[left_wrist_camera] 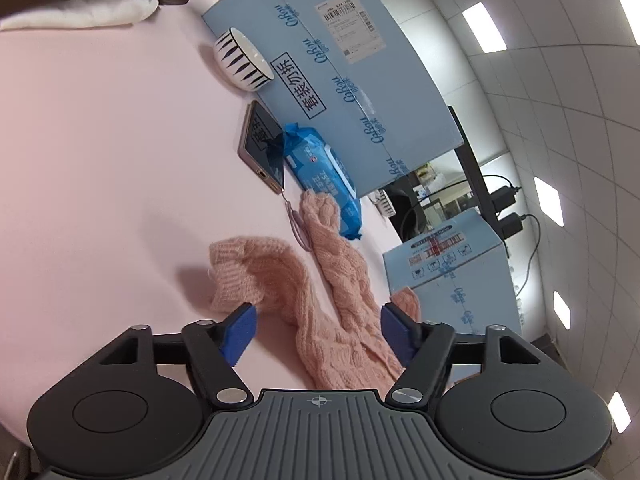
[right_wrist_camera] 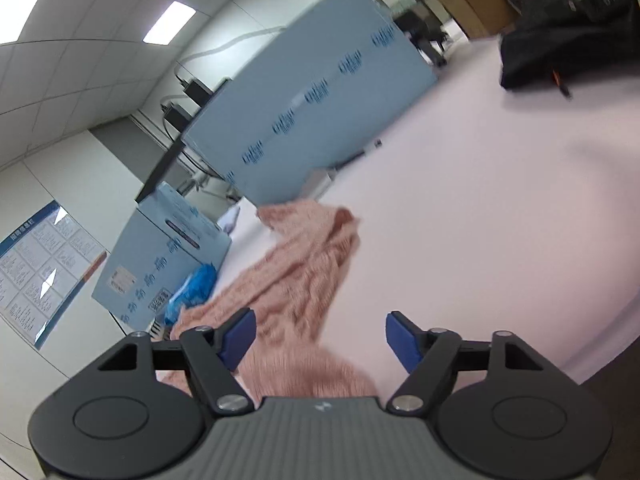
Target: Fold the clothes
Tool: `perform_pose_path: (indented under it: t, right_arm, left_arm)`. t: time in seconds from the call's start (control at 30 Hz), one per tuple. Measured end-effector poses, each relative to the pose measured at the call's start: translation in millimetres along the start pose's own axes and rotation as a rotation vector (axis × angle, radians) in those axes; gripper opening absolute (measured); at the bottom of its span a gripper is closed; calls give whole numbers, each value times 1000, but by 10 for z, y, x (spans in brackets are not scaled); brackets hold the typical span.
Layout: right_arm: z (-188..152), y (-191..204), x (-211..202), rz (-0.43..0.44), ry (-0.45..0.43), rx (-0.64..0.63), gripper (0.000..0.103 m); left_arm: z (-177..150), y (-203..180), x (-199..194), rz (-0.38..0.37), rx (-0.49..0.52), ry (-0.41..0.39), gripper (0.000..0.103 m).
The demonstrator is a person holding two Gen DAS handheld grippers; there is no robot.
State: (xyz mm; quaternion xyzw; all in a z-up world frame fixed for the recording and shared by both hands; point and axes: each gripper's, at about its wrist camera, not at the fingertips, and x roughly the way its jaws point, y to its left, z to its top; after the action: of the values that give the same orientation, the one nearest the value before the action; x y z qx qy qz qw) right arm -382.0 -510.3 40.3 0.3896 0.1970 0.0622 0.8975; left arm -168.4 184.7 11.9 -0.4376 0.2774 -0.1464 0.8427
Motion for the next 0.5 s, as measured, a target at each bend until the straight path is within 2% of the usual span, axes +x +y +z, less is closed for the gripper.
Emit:
perform_pose_path:
  t: [0.07, 0.13, 0.3, 0.5]
  right_arm:
    - [57, 147, 29, 55, -5, -34, 79]
    - [126, 353, 138, 137, 8, -72, 80]
    - [180, 716, 459, 273, 74, -131, 80]
    - [138, 895, 725, 347, 135, -144, 80]
  left_arm:
    - [66, -80, 56, 16, 30, 1, 73]
    - [123, -113, 115, 38, 32, 18, 80]
    - [124, 19, 356, 44, -108, 127, 81]
    - [126, 56, 563, 76, -182, 69, 81]
